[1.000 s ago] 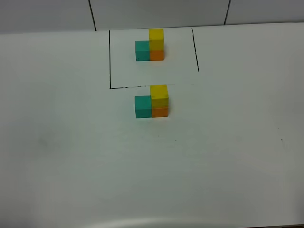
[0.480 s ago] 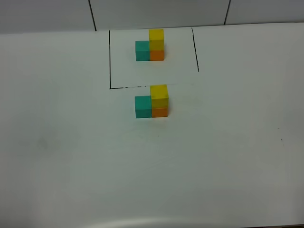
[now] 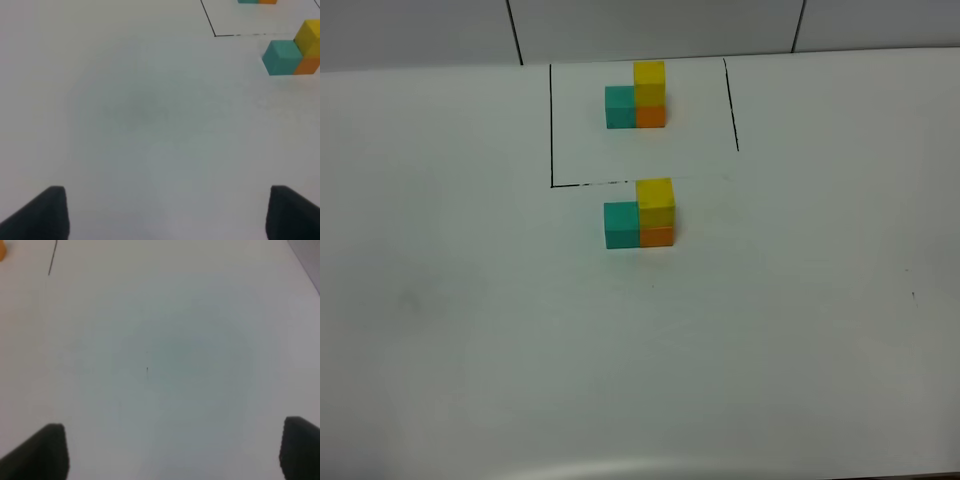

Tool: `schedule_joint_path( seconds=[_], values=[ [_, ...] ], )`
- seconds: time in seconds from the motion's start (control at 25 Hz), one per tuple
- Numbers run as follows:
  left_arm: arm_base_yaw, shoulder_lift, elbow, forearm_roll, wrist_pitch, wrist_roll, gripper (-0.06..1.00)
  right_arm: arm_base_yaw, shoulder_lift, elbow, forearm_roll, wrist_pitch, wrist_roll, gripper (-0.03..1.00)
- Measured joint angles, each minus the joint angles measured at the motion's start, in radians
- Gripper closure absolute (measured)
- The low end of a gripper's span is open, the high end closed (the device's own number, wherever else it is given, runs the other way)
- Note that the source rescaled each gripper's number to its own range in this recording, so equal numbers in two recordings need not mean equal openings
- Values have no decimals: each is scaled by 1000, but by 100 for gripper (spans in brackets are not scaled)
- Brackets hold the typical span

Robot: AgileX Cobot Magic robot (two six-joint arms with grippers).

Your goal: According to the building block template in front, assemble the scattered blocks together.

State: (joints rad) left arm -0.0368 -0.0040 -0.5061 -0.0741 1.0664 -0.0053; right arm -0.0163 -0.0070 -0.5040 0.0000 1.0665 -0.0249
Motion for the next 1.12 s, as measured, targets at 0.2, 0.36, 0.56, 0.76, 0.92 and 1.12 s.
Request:
schedule_joint_path(
  seconds=[0.2, 0.36, 0.56, 0.76, 0.92, 1.12],
  values=[
    [0, 0, 0, 0, 0, 0, 9, 2, 0, 0, 0, 0, 4, 5],
    [0, 0, 0, 0, 0, 0, 9, 2, 0, 0, 0, 0, 6, 5],
    [0, 0, 0, 0, 0, 0, 9, 2, 0, 0, 0, 0, 6, 5],
    [0, 0, 0, 0, 0, 0, 9, 2, 0, 0, -9, 0, 14, 5],
    [0, 0, 0, 0, 0, 0, 9, 2, 0, 0, -9, 0, 15, 5],
    [0, 0, 0, 0, 0, 0, 9, 2, 0, 0, -9, 0, 15, 5]
  ],
)
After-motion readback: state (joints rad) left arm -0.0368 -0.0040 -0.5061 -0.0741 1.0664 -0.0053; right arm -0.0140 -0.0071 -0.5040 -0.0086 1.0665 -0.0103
